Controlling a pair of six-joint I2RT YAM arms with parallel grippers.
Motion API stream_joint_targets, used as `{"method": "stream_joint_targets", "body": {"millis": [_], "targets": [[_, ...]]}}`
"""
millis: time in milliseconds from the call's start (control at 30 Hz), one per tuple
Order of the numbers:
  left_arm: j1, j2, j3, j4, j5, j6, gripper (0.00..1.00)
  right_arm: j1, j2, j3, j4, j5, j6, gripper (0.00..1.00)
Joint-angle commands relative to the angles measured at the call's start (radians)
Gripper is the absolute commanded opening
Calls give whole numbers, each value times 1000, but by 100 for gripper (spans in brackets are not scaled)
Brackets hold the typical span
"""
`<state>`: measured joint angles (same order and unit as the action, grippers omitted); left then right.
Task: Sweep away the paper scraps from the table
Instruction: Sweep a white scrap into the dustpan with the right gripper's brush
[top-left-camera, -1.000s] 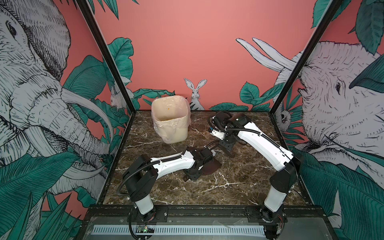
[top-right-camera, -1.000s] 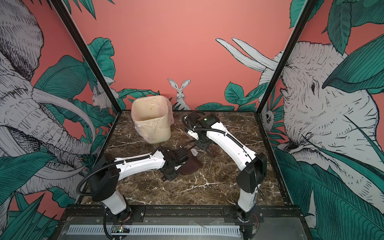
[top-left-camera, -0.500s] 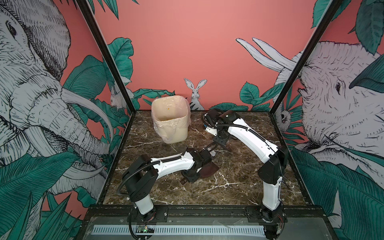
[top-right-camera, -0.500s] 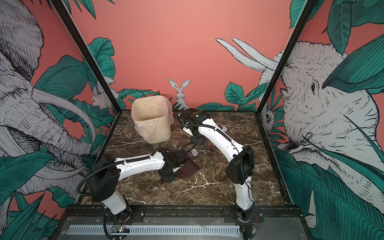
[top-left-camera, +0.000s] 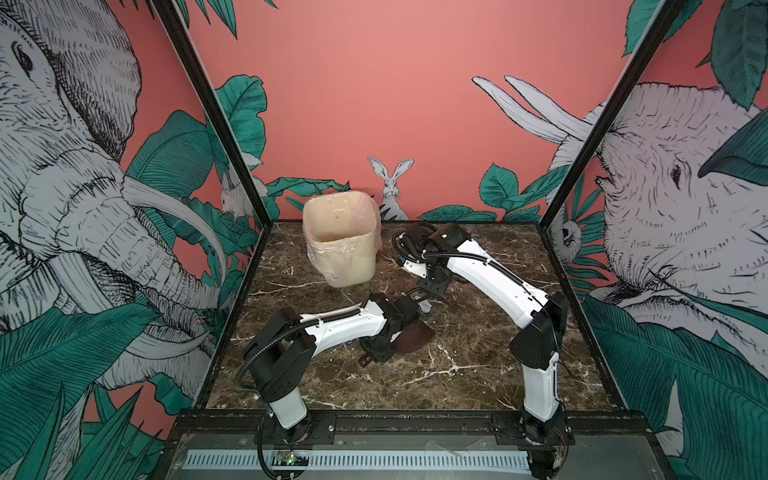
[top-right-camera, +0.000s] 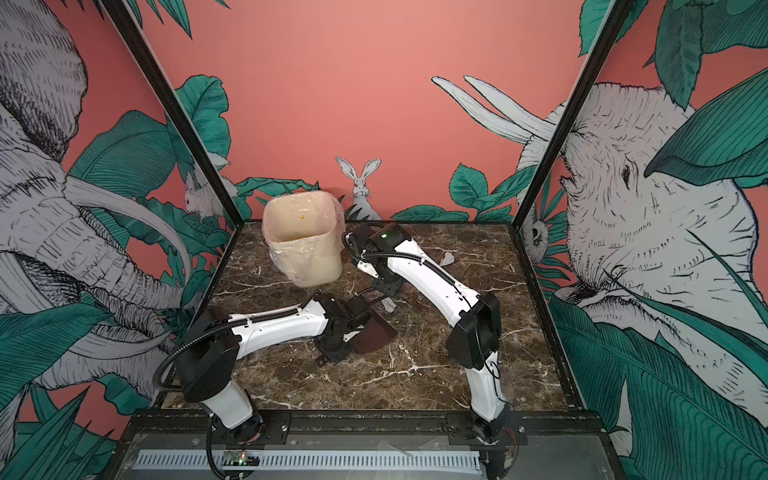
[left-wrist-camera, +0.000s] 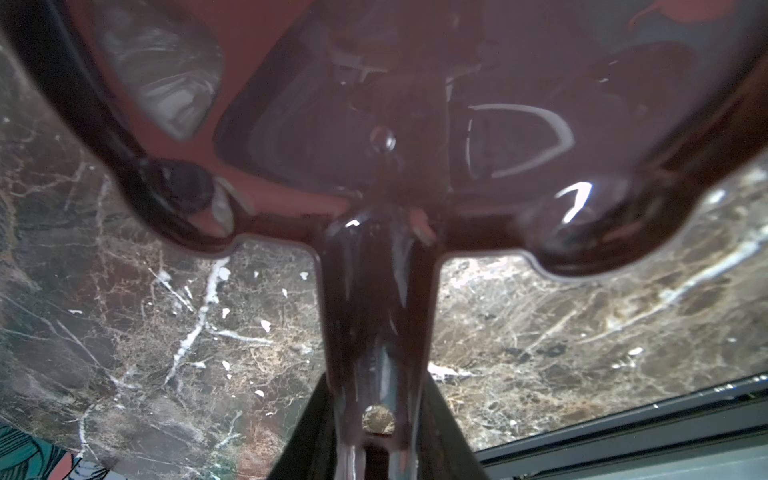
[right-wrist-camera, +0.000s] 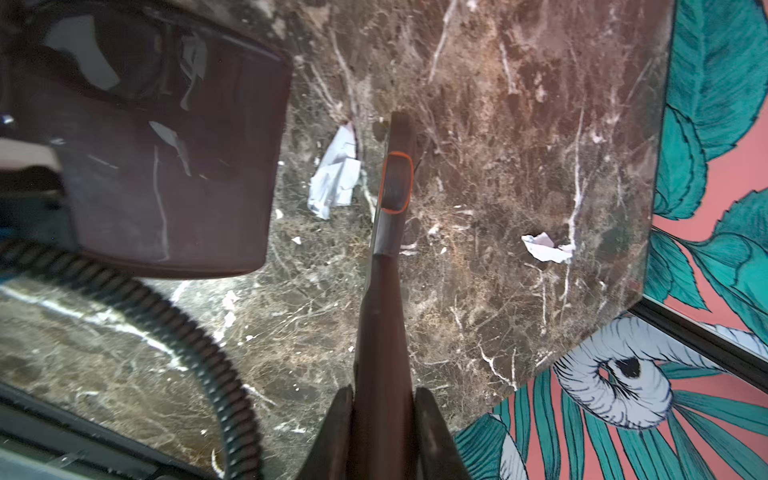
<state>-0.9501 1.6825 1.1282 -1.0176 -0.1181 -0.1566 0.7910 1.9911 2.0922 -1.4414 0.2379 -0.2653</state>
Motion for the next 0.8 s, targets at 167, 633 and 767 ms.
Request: {"method": "stream_joint_targets", "body": {"millis": [167, 633, 767], "targets": [[7, -31, -5, 23, -9, 5, 0, 71, -25, 41, -116, -246, 22, 0], [7, -68, -38, 55, -30, 0, 0, 57, -169, 0, -121, -243, 93, 0], [7, -91, -44, 64, -44, -3, 0, 10, -204, -29, -92, -173, 125, 0]]}}
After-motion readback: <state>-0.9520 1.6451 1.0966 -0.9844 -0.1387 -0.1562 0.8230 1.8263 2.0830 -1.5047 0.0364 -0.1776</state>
